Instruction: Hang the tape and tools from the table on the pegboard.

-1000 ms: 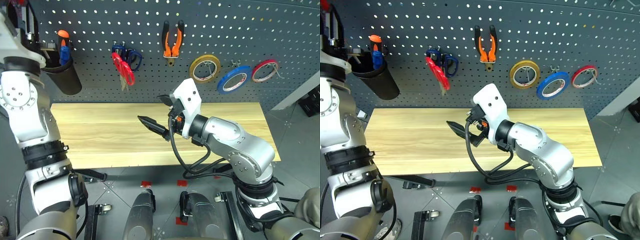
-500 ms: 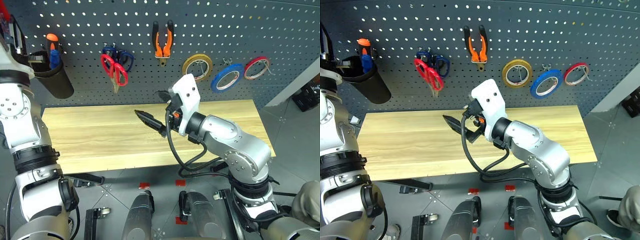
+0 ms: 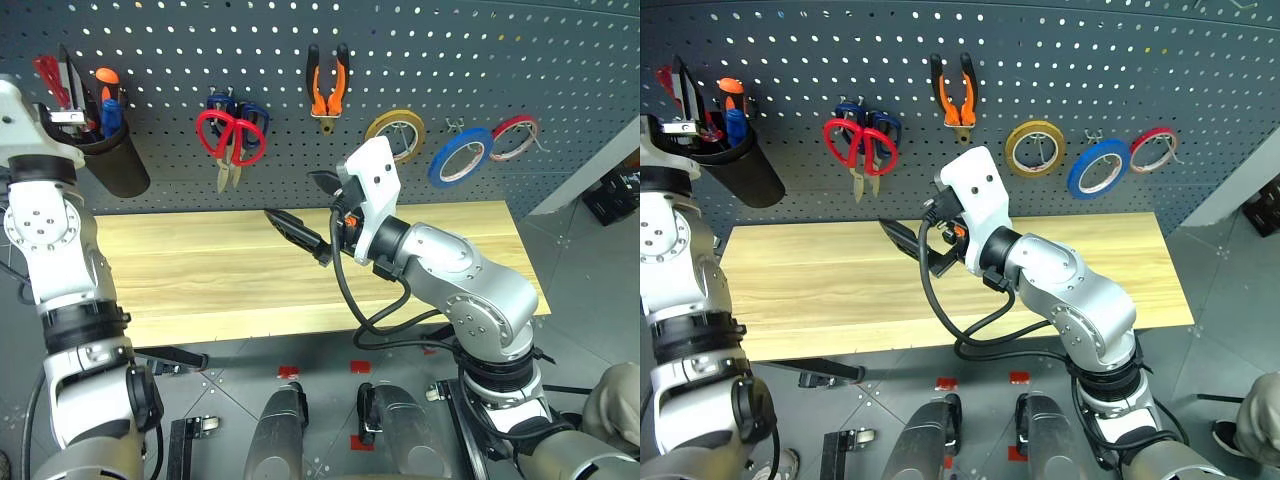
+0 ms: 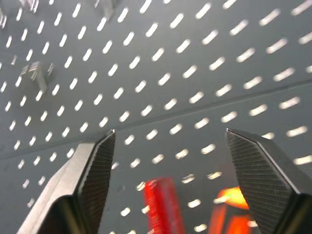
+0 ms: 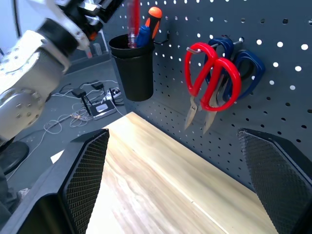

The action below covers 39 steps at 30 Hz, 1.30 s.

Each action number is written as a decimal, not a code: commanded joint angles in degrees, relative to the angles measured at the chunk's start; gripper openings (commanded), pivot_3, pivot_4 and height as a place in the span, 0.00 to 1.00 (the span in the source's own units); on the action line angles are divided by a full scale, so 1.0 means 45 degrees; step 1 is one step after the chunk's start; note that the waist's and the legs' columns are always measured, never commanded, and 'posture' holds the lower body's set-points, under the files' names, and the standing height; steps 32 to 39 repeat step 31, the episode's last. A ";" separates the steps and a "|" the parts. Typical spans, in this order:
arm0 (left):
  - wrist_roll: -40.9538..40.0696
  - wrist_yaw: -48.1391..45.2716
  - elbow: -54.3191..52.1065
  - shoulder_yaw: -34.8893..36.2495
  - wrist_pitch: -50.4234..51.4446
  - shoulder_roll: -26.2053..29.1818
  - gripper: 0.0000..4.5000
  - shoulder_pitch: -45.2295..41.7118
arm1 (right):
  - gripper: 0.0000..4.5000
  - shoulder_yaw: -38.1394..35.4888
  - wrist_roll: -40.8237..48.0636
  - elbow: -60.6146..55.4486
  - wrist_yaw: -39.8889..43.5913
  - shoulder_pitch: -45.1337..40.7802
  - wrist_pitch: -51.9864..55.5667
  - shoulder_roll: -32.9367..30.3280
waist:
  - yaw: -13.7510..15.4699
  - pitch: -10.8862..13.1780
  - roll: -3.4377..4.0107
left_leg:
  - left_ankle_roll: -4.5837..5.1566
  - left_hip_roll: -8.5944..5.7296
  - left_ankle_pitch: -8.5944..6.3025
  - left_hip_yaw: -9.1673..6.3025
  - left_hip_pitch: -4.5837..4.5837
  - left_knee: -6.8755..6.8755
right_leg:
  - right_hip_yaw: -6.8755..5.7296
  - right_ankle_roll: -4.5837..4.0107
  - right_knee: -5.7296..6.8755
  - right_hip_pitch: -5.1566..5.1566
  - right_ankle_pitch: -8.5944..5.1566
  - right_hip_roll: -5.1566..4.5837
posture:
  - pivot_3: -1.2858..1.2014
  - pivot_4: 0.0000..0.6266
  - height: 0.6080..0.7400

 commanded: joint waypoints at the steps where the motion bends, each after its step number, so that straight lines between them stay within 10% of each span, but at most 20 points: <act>1: -0.0077 -0.0071 -0.2773 -0.0385 0.1114 -0.0368 0.81 0.1404 | 1.00 -0.0492 0.0240 -0.0731 0.0323 0.0570 -0.0425 -0.0426 | 0.0011 -0.0035 -0.0003 | 0.0000 0.0000 0.0000 -0.0001 0.0002 -0.0001 | -0.0001 0.0000 0.0002 0.0002 0.0000 0.0000 | 0.51 0.36 1.00; 16: -0.0962 0.1337 -0.5606 -0.1074 0.8659 -0.2963 0.81 0.6061 | 1.00 -0.2722 -0.3586 0.4280 -0.0877 0.5661 -0.8897 -0.1671 | 0.0369 -0.0701 0.0095 | 0.0038 0.0009 0.0032 -0.0007 0.0068 0.0000 | 0.0034 0.0001 0.0019 0.0059 0.0000 0.0048 | 0.52 0.28 1.00; 39: -0.1375 0.0480 -0.3349 -0.0737 0.7828 -0.3546 0.81 0.6582 | 1.00 -0.3976 -0.4347 0.9682 -0.1041 0.6266 -1.1894 -0.1964 | 0.0460 -0.1476 0.0166 | 0.0044 0.0034 0.0028 0.0041 0.0218 -0.0021 | 0.0087 0.0013 0.0007 0.0175 -0.0010 0.0084 | 0.54 0.16 1.00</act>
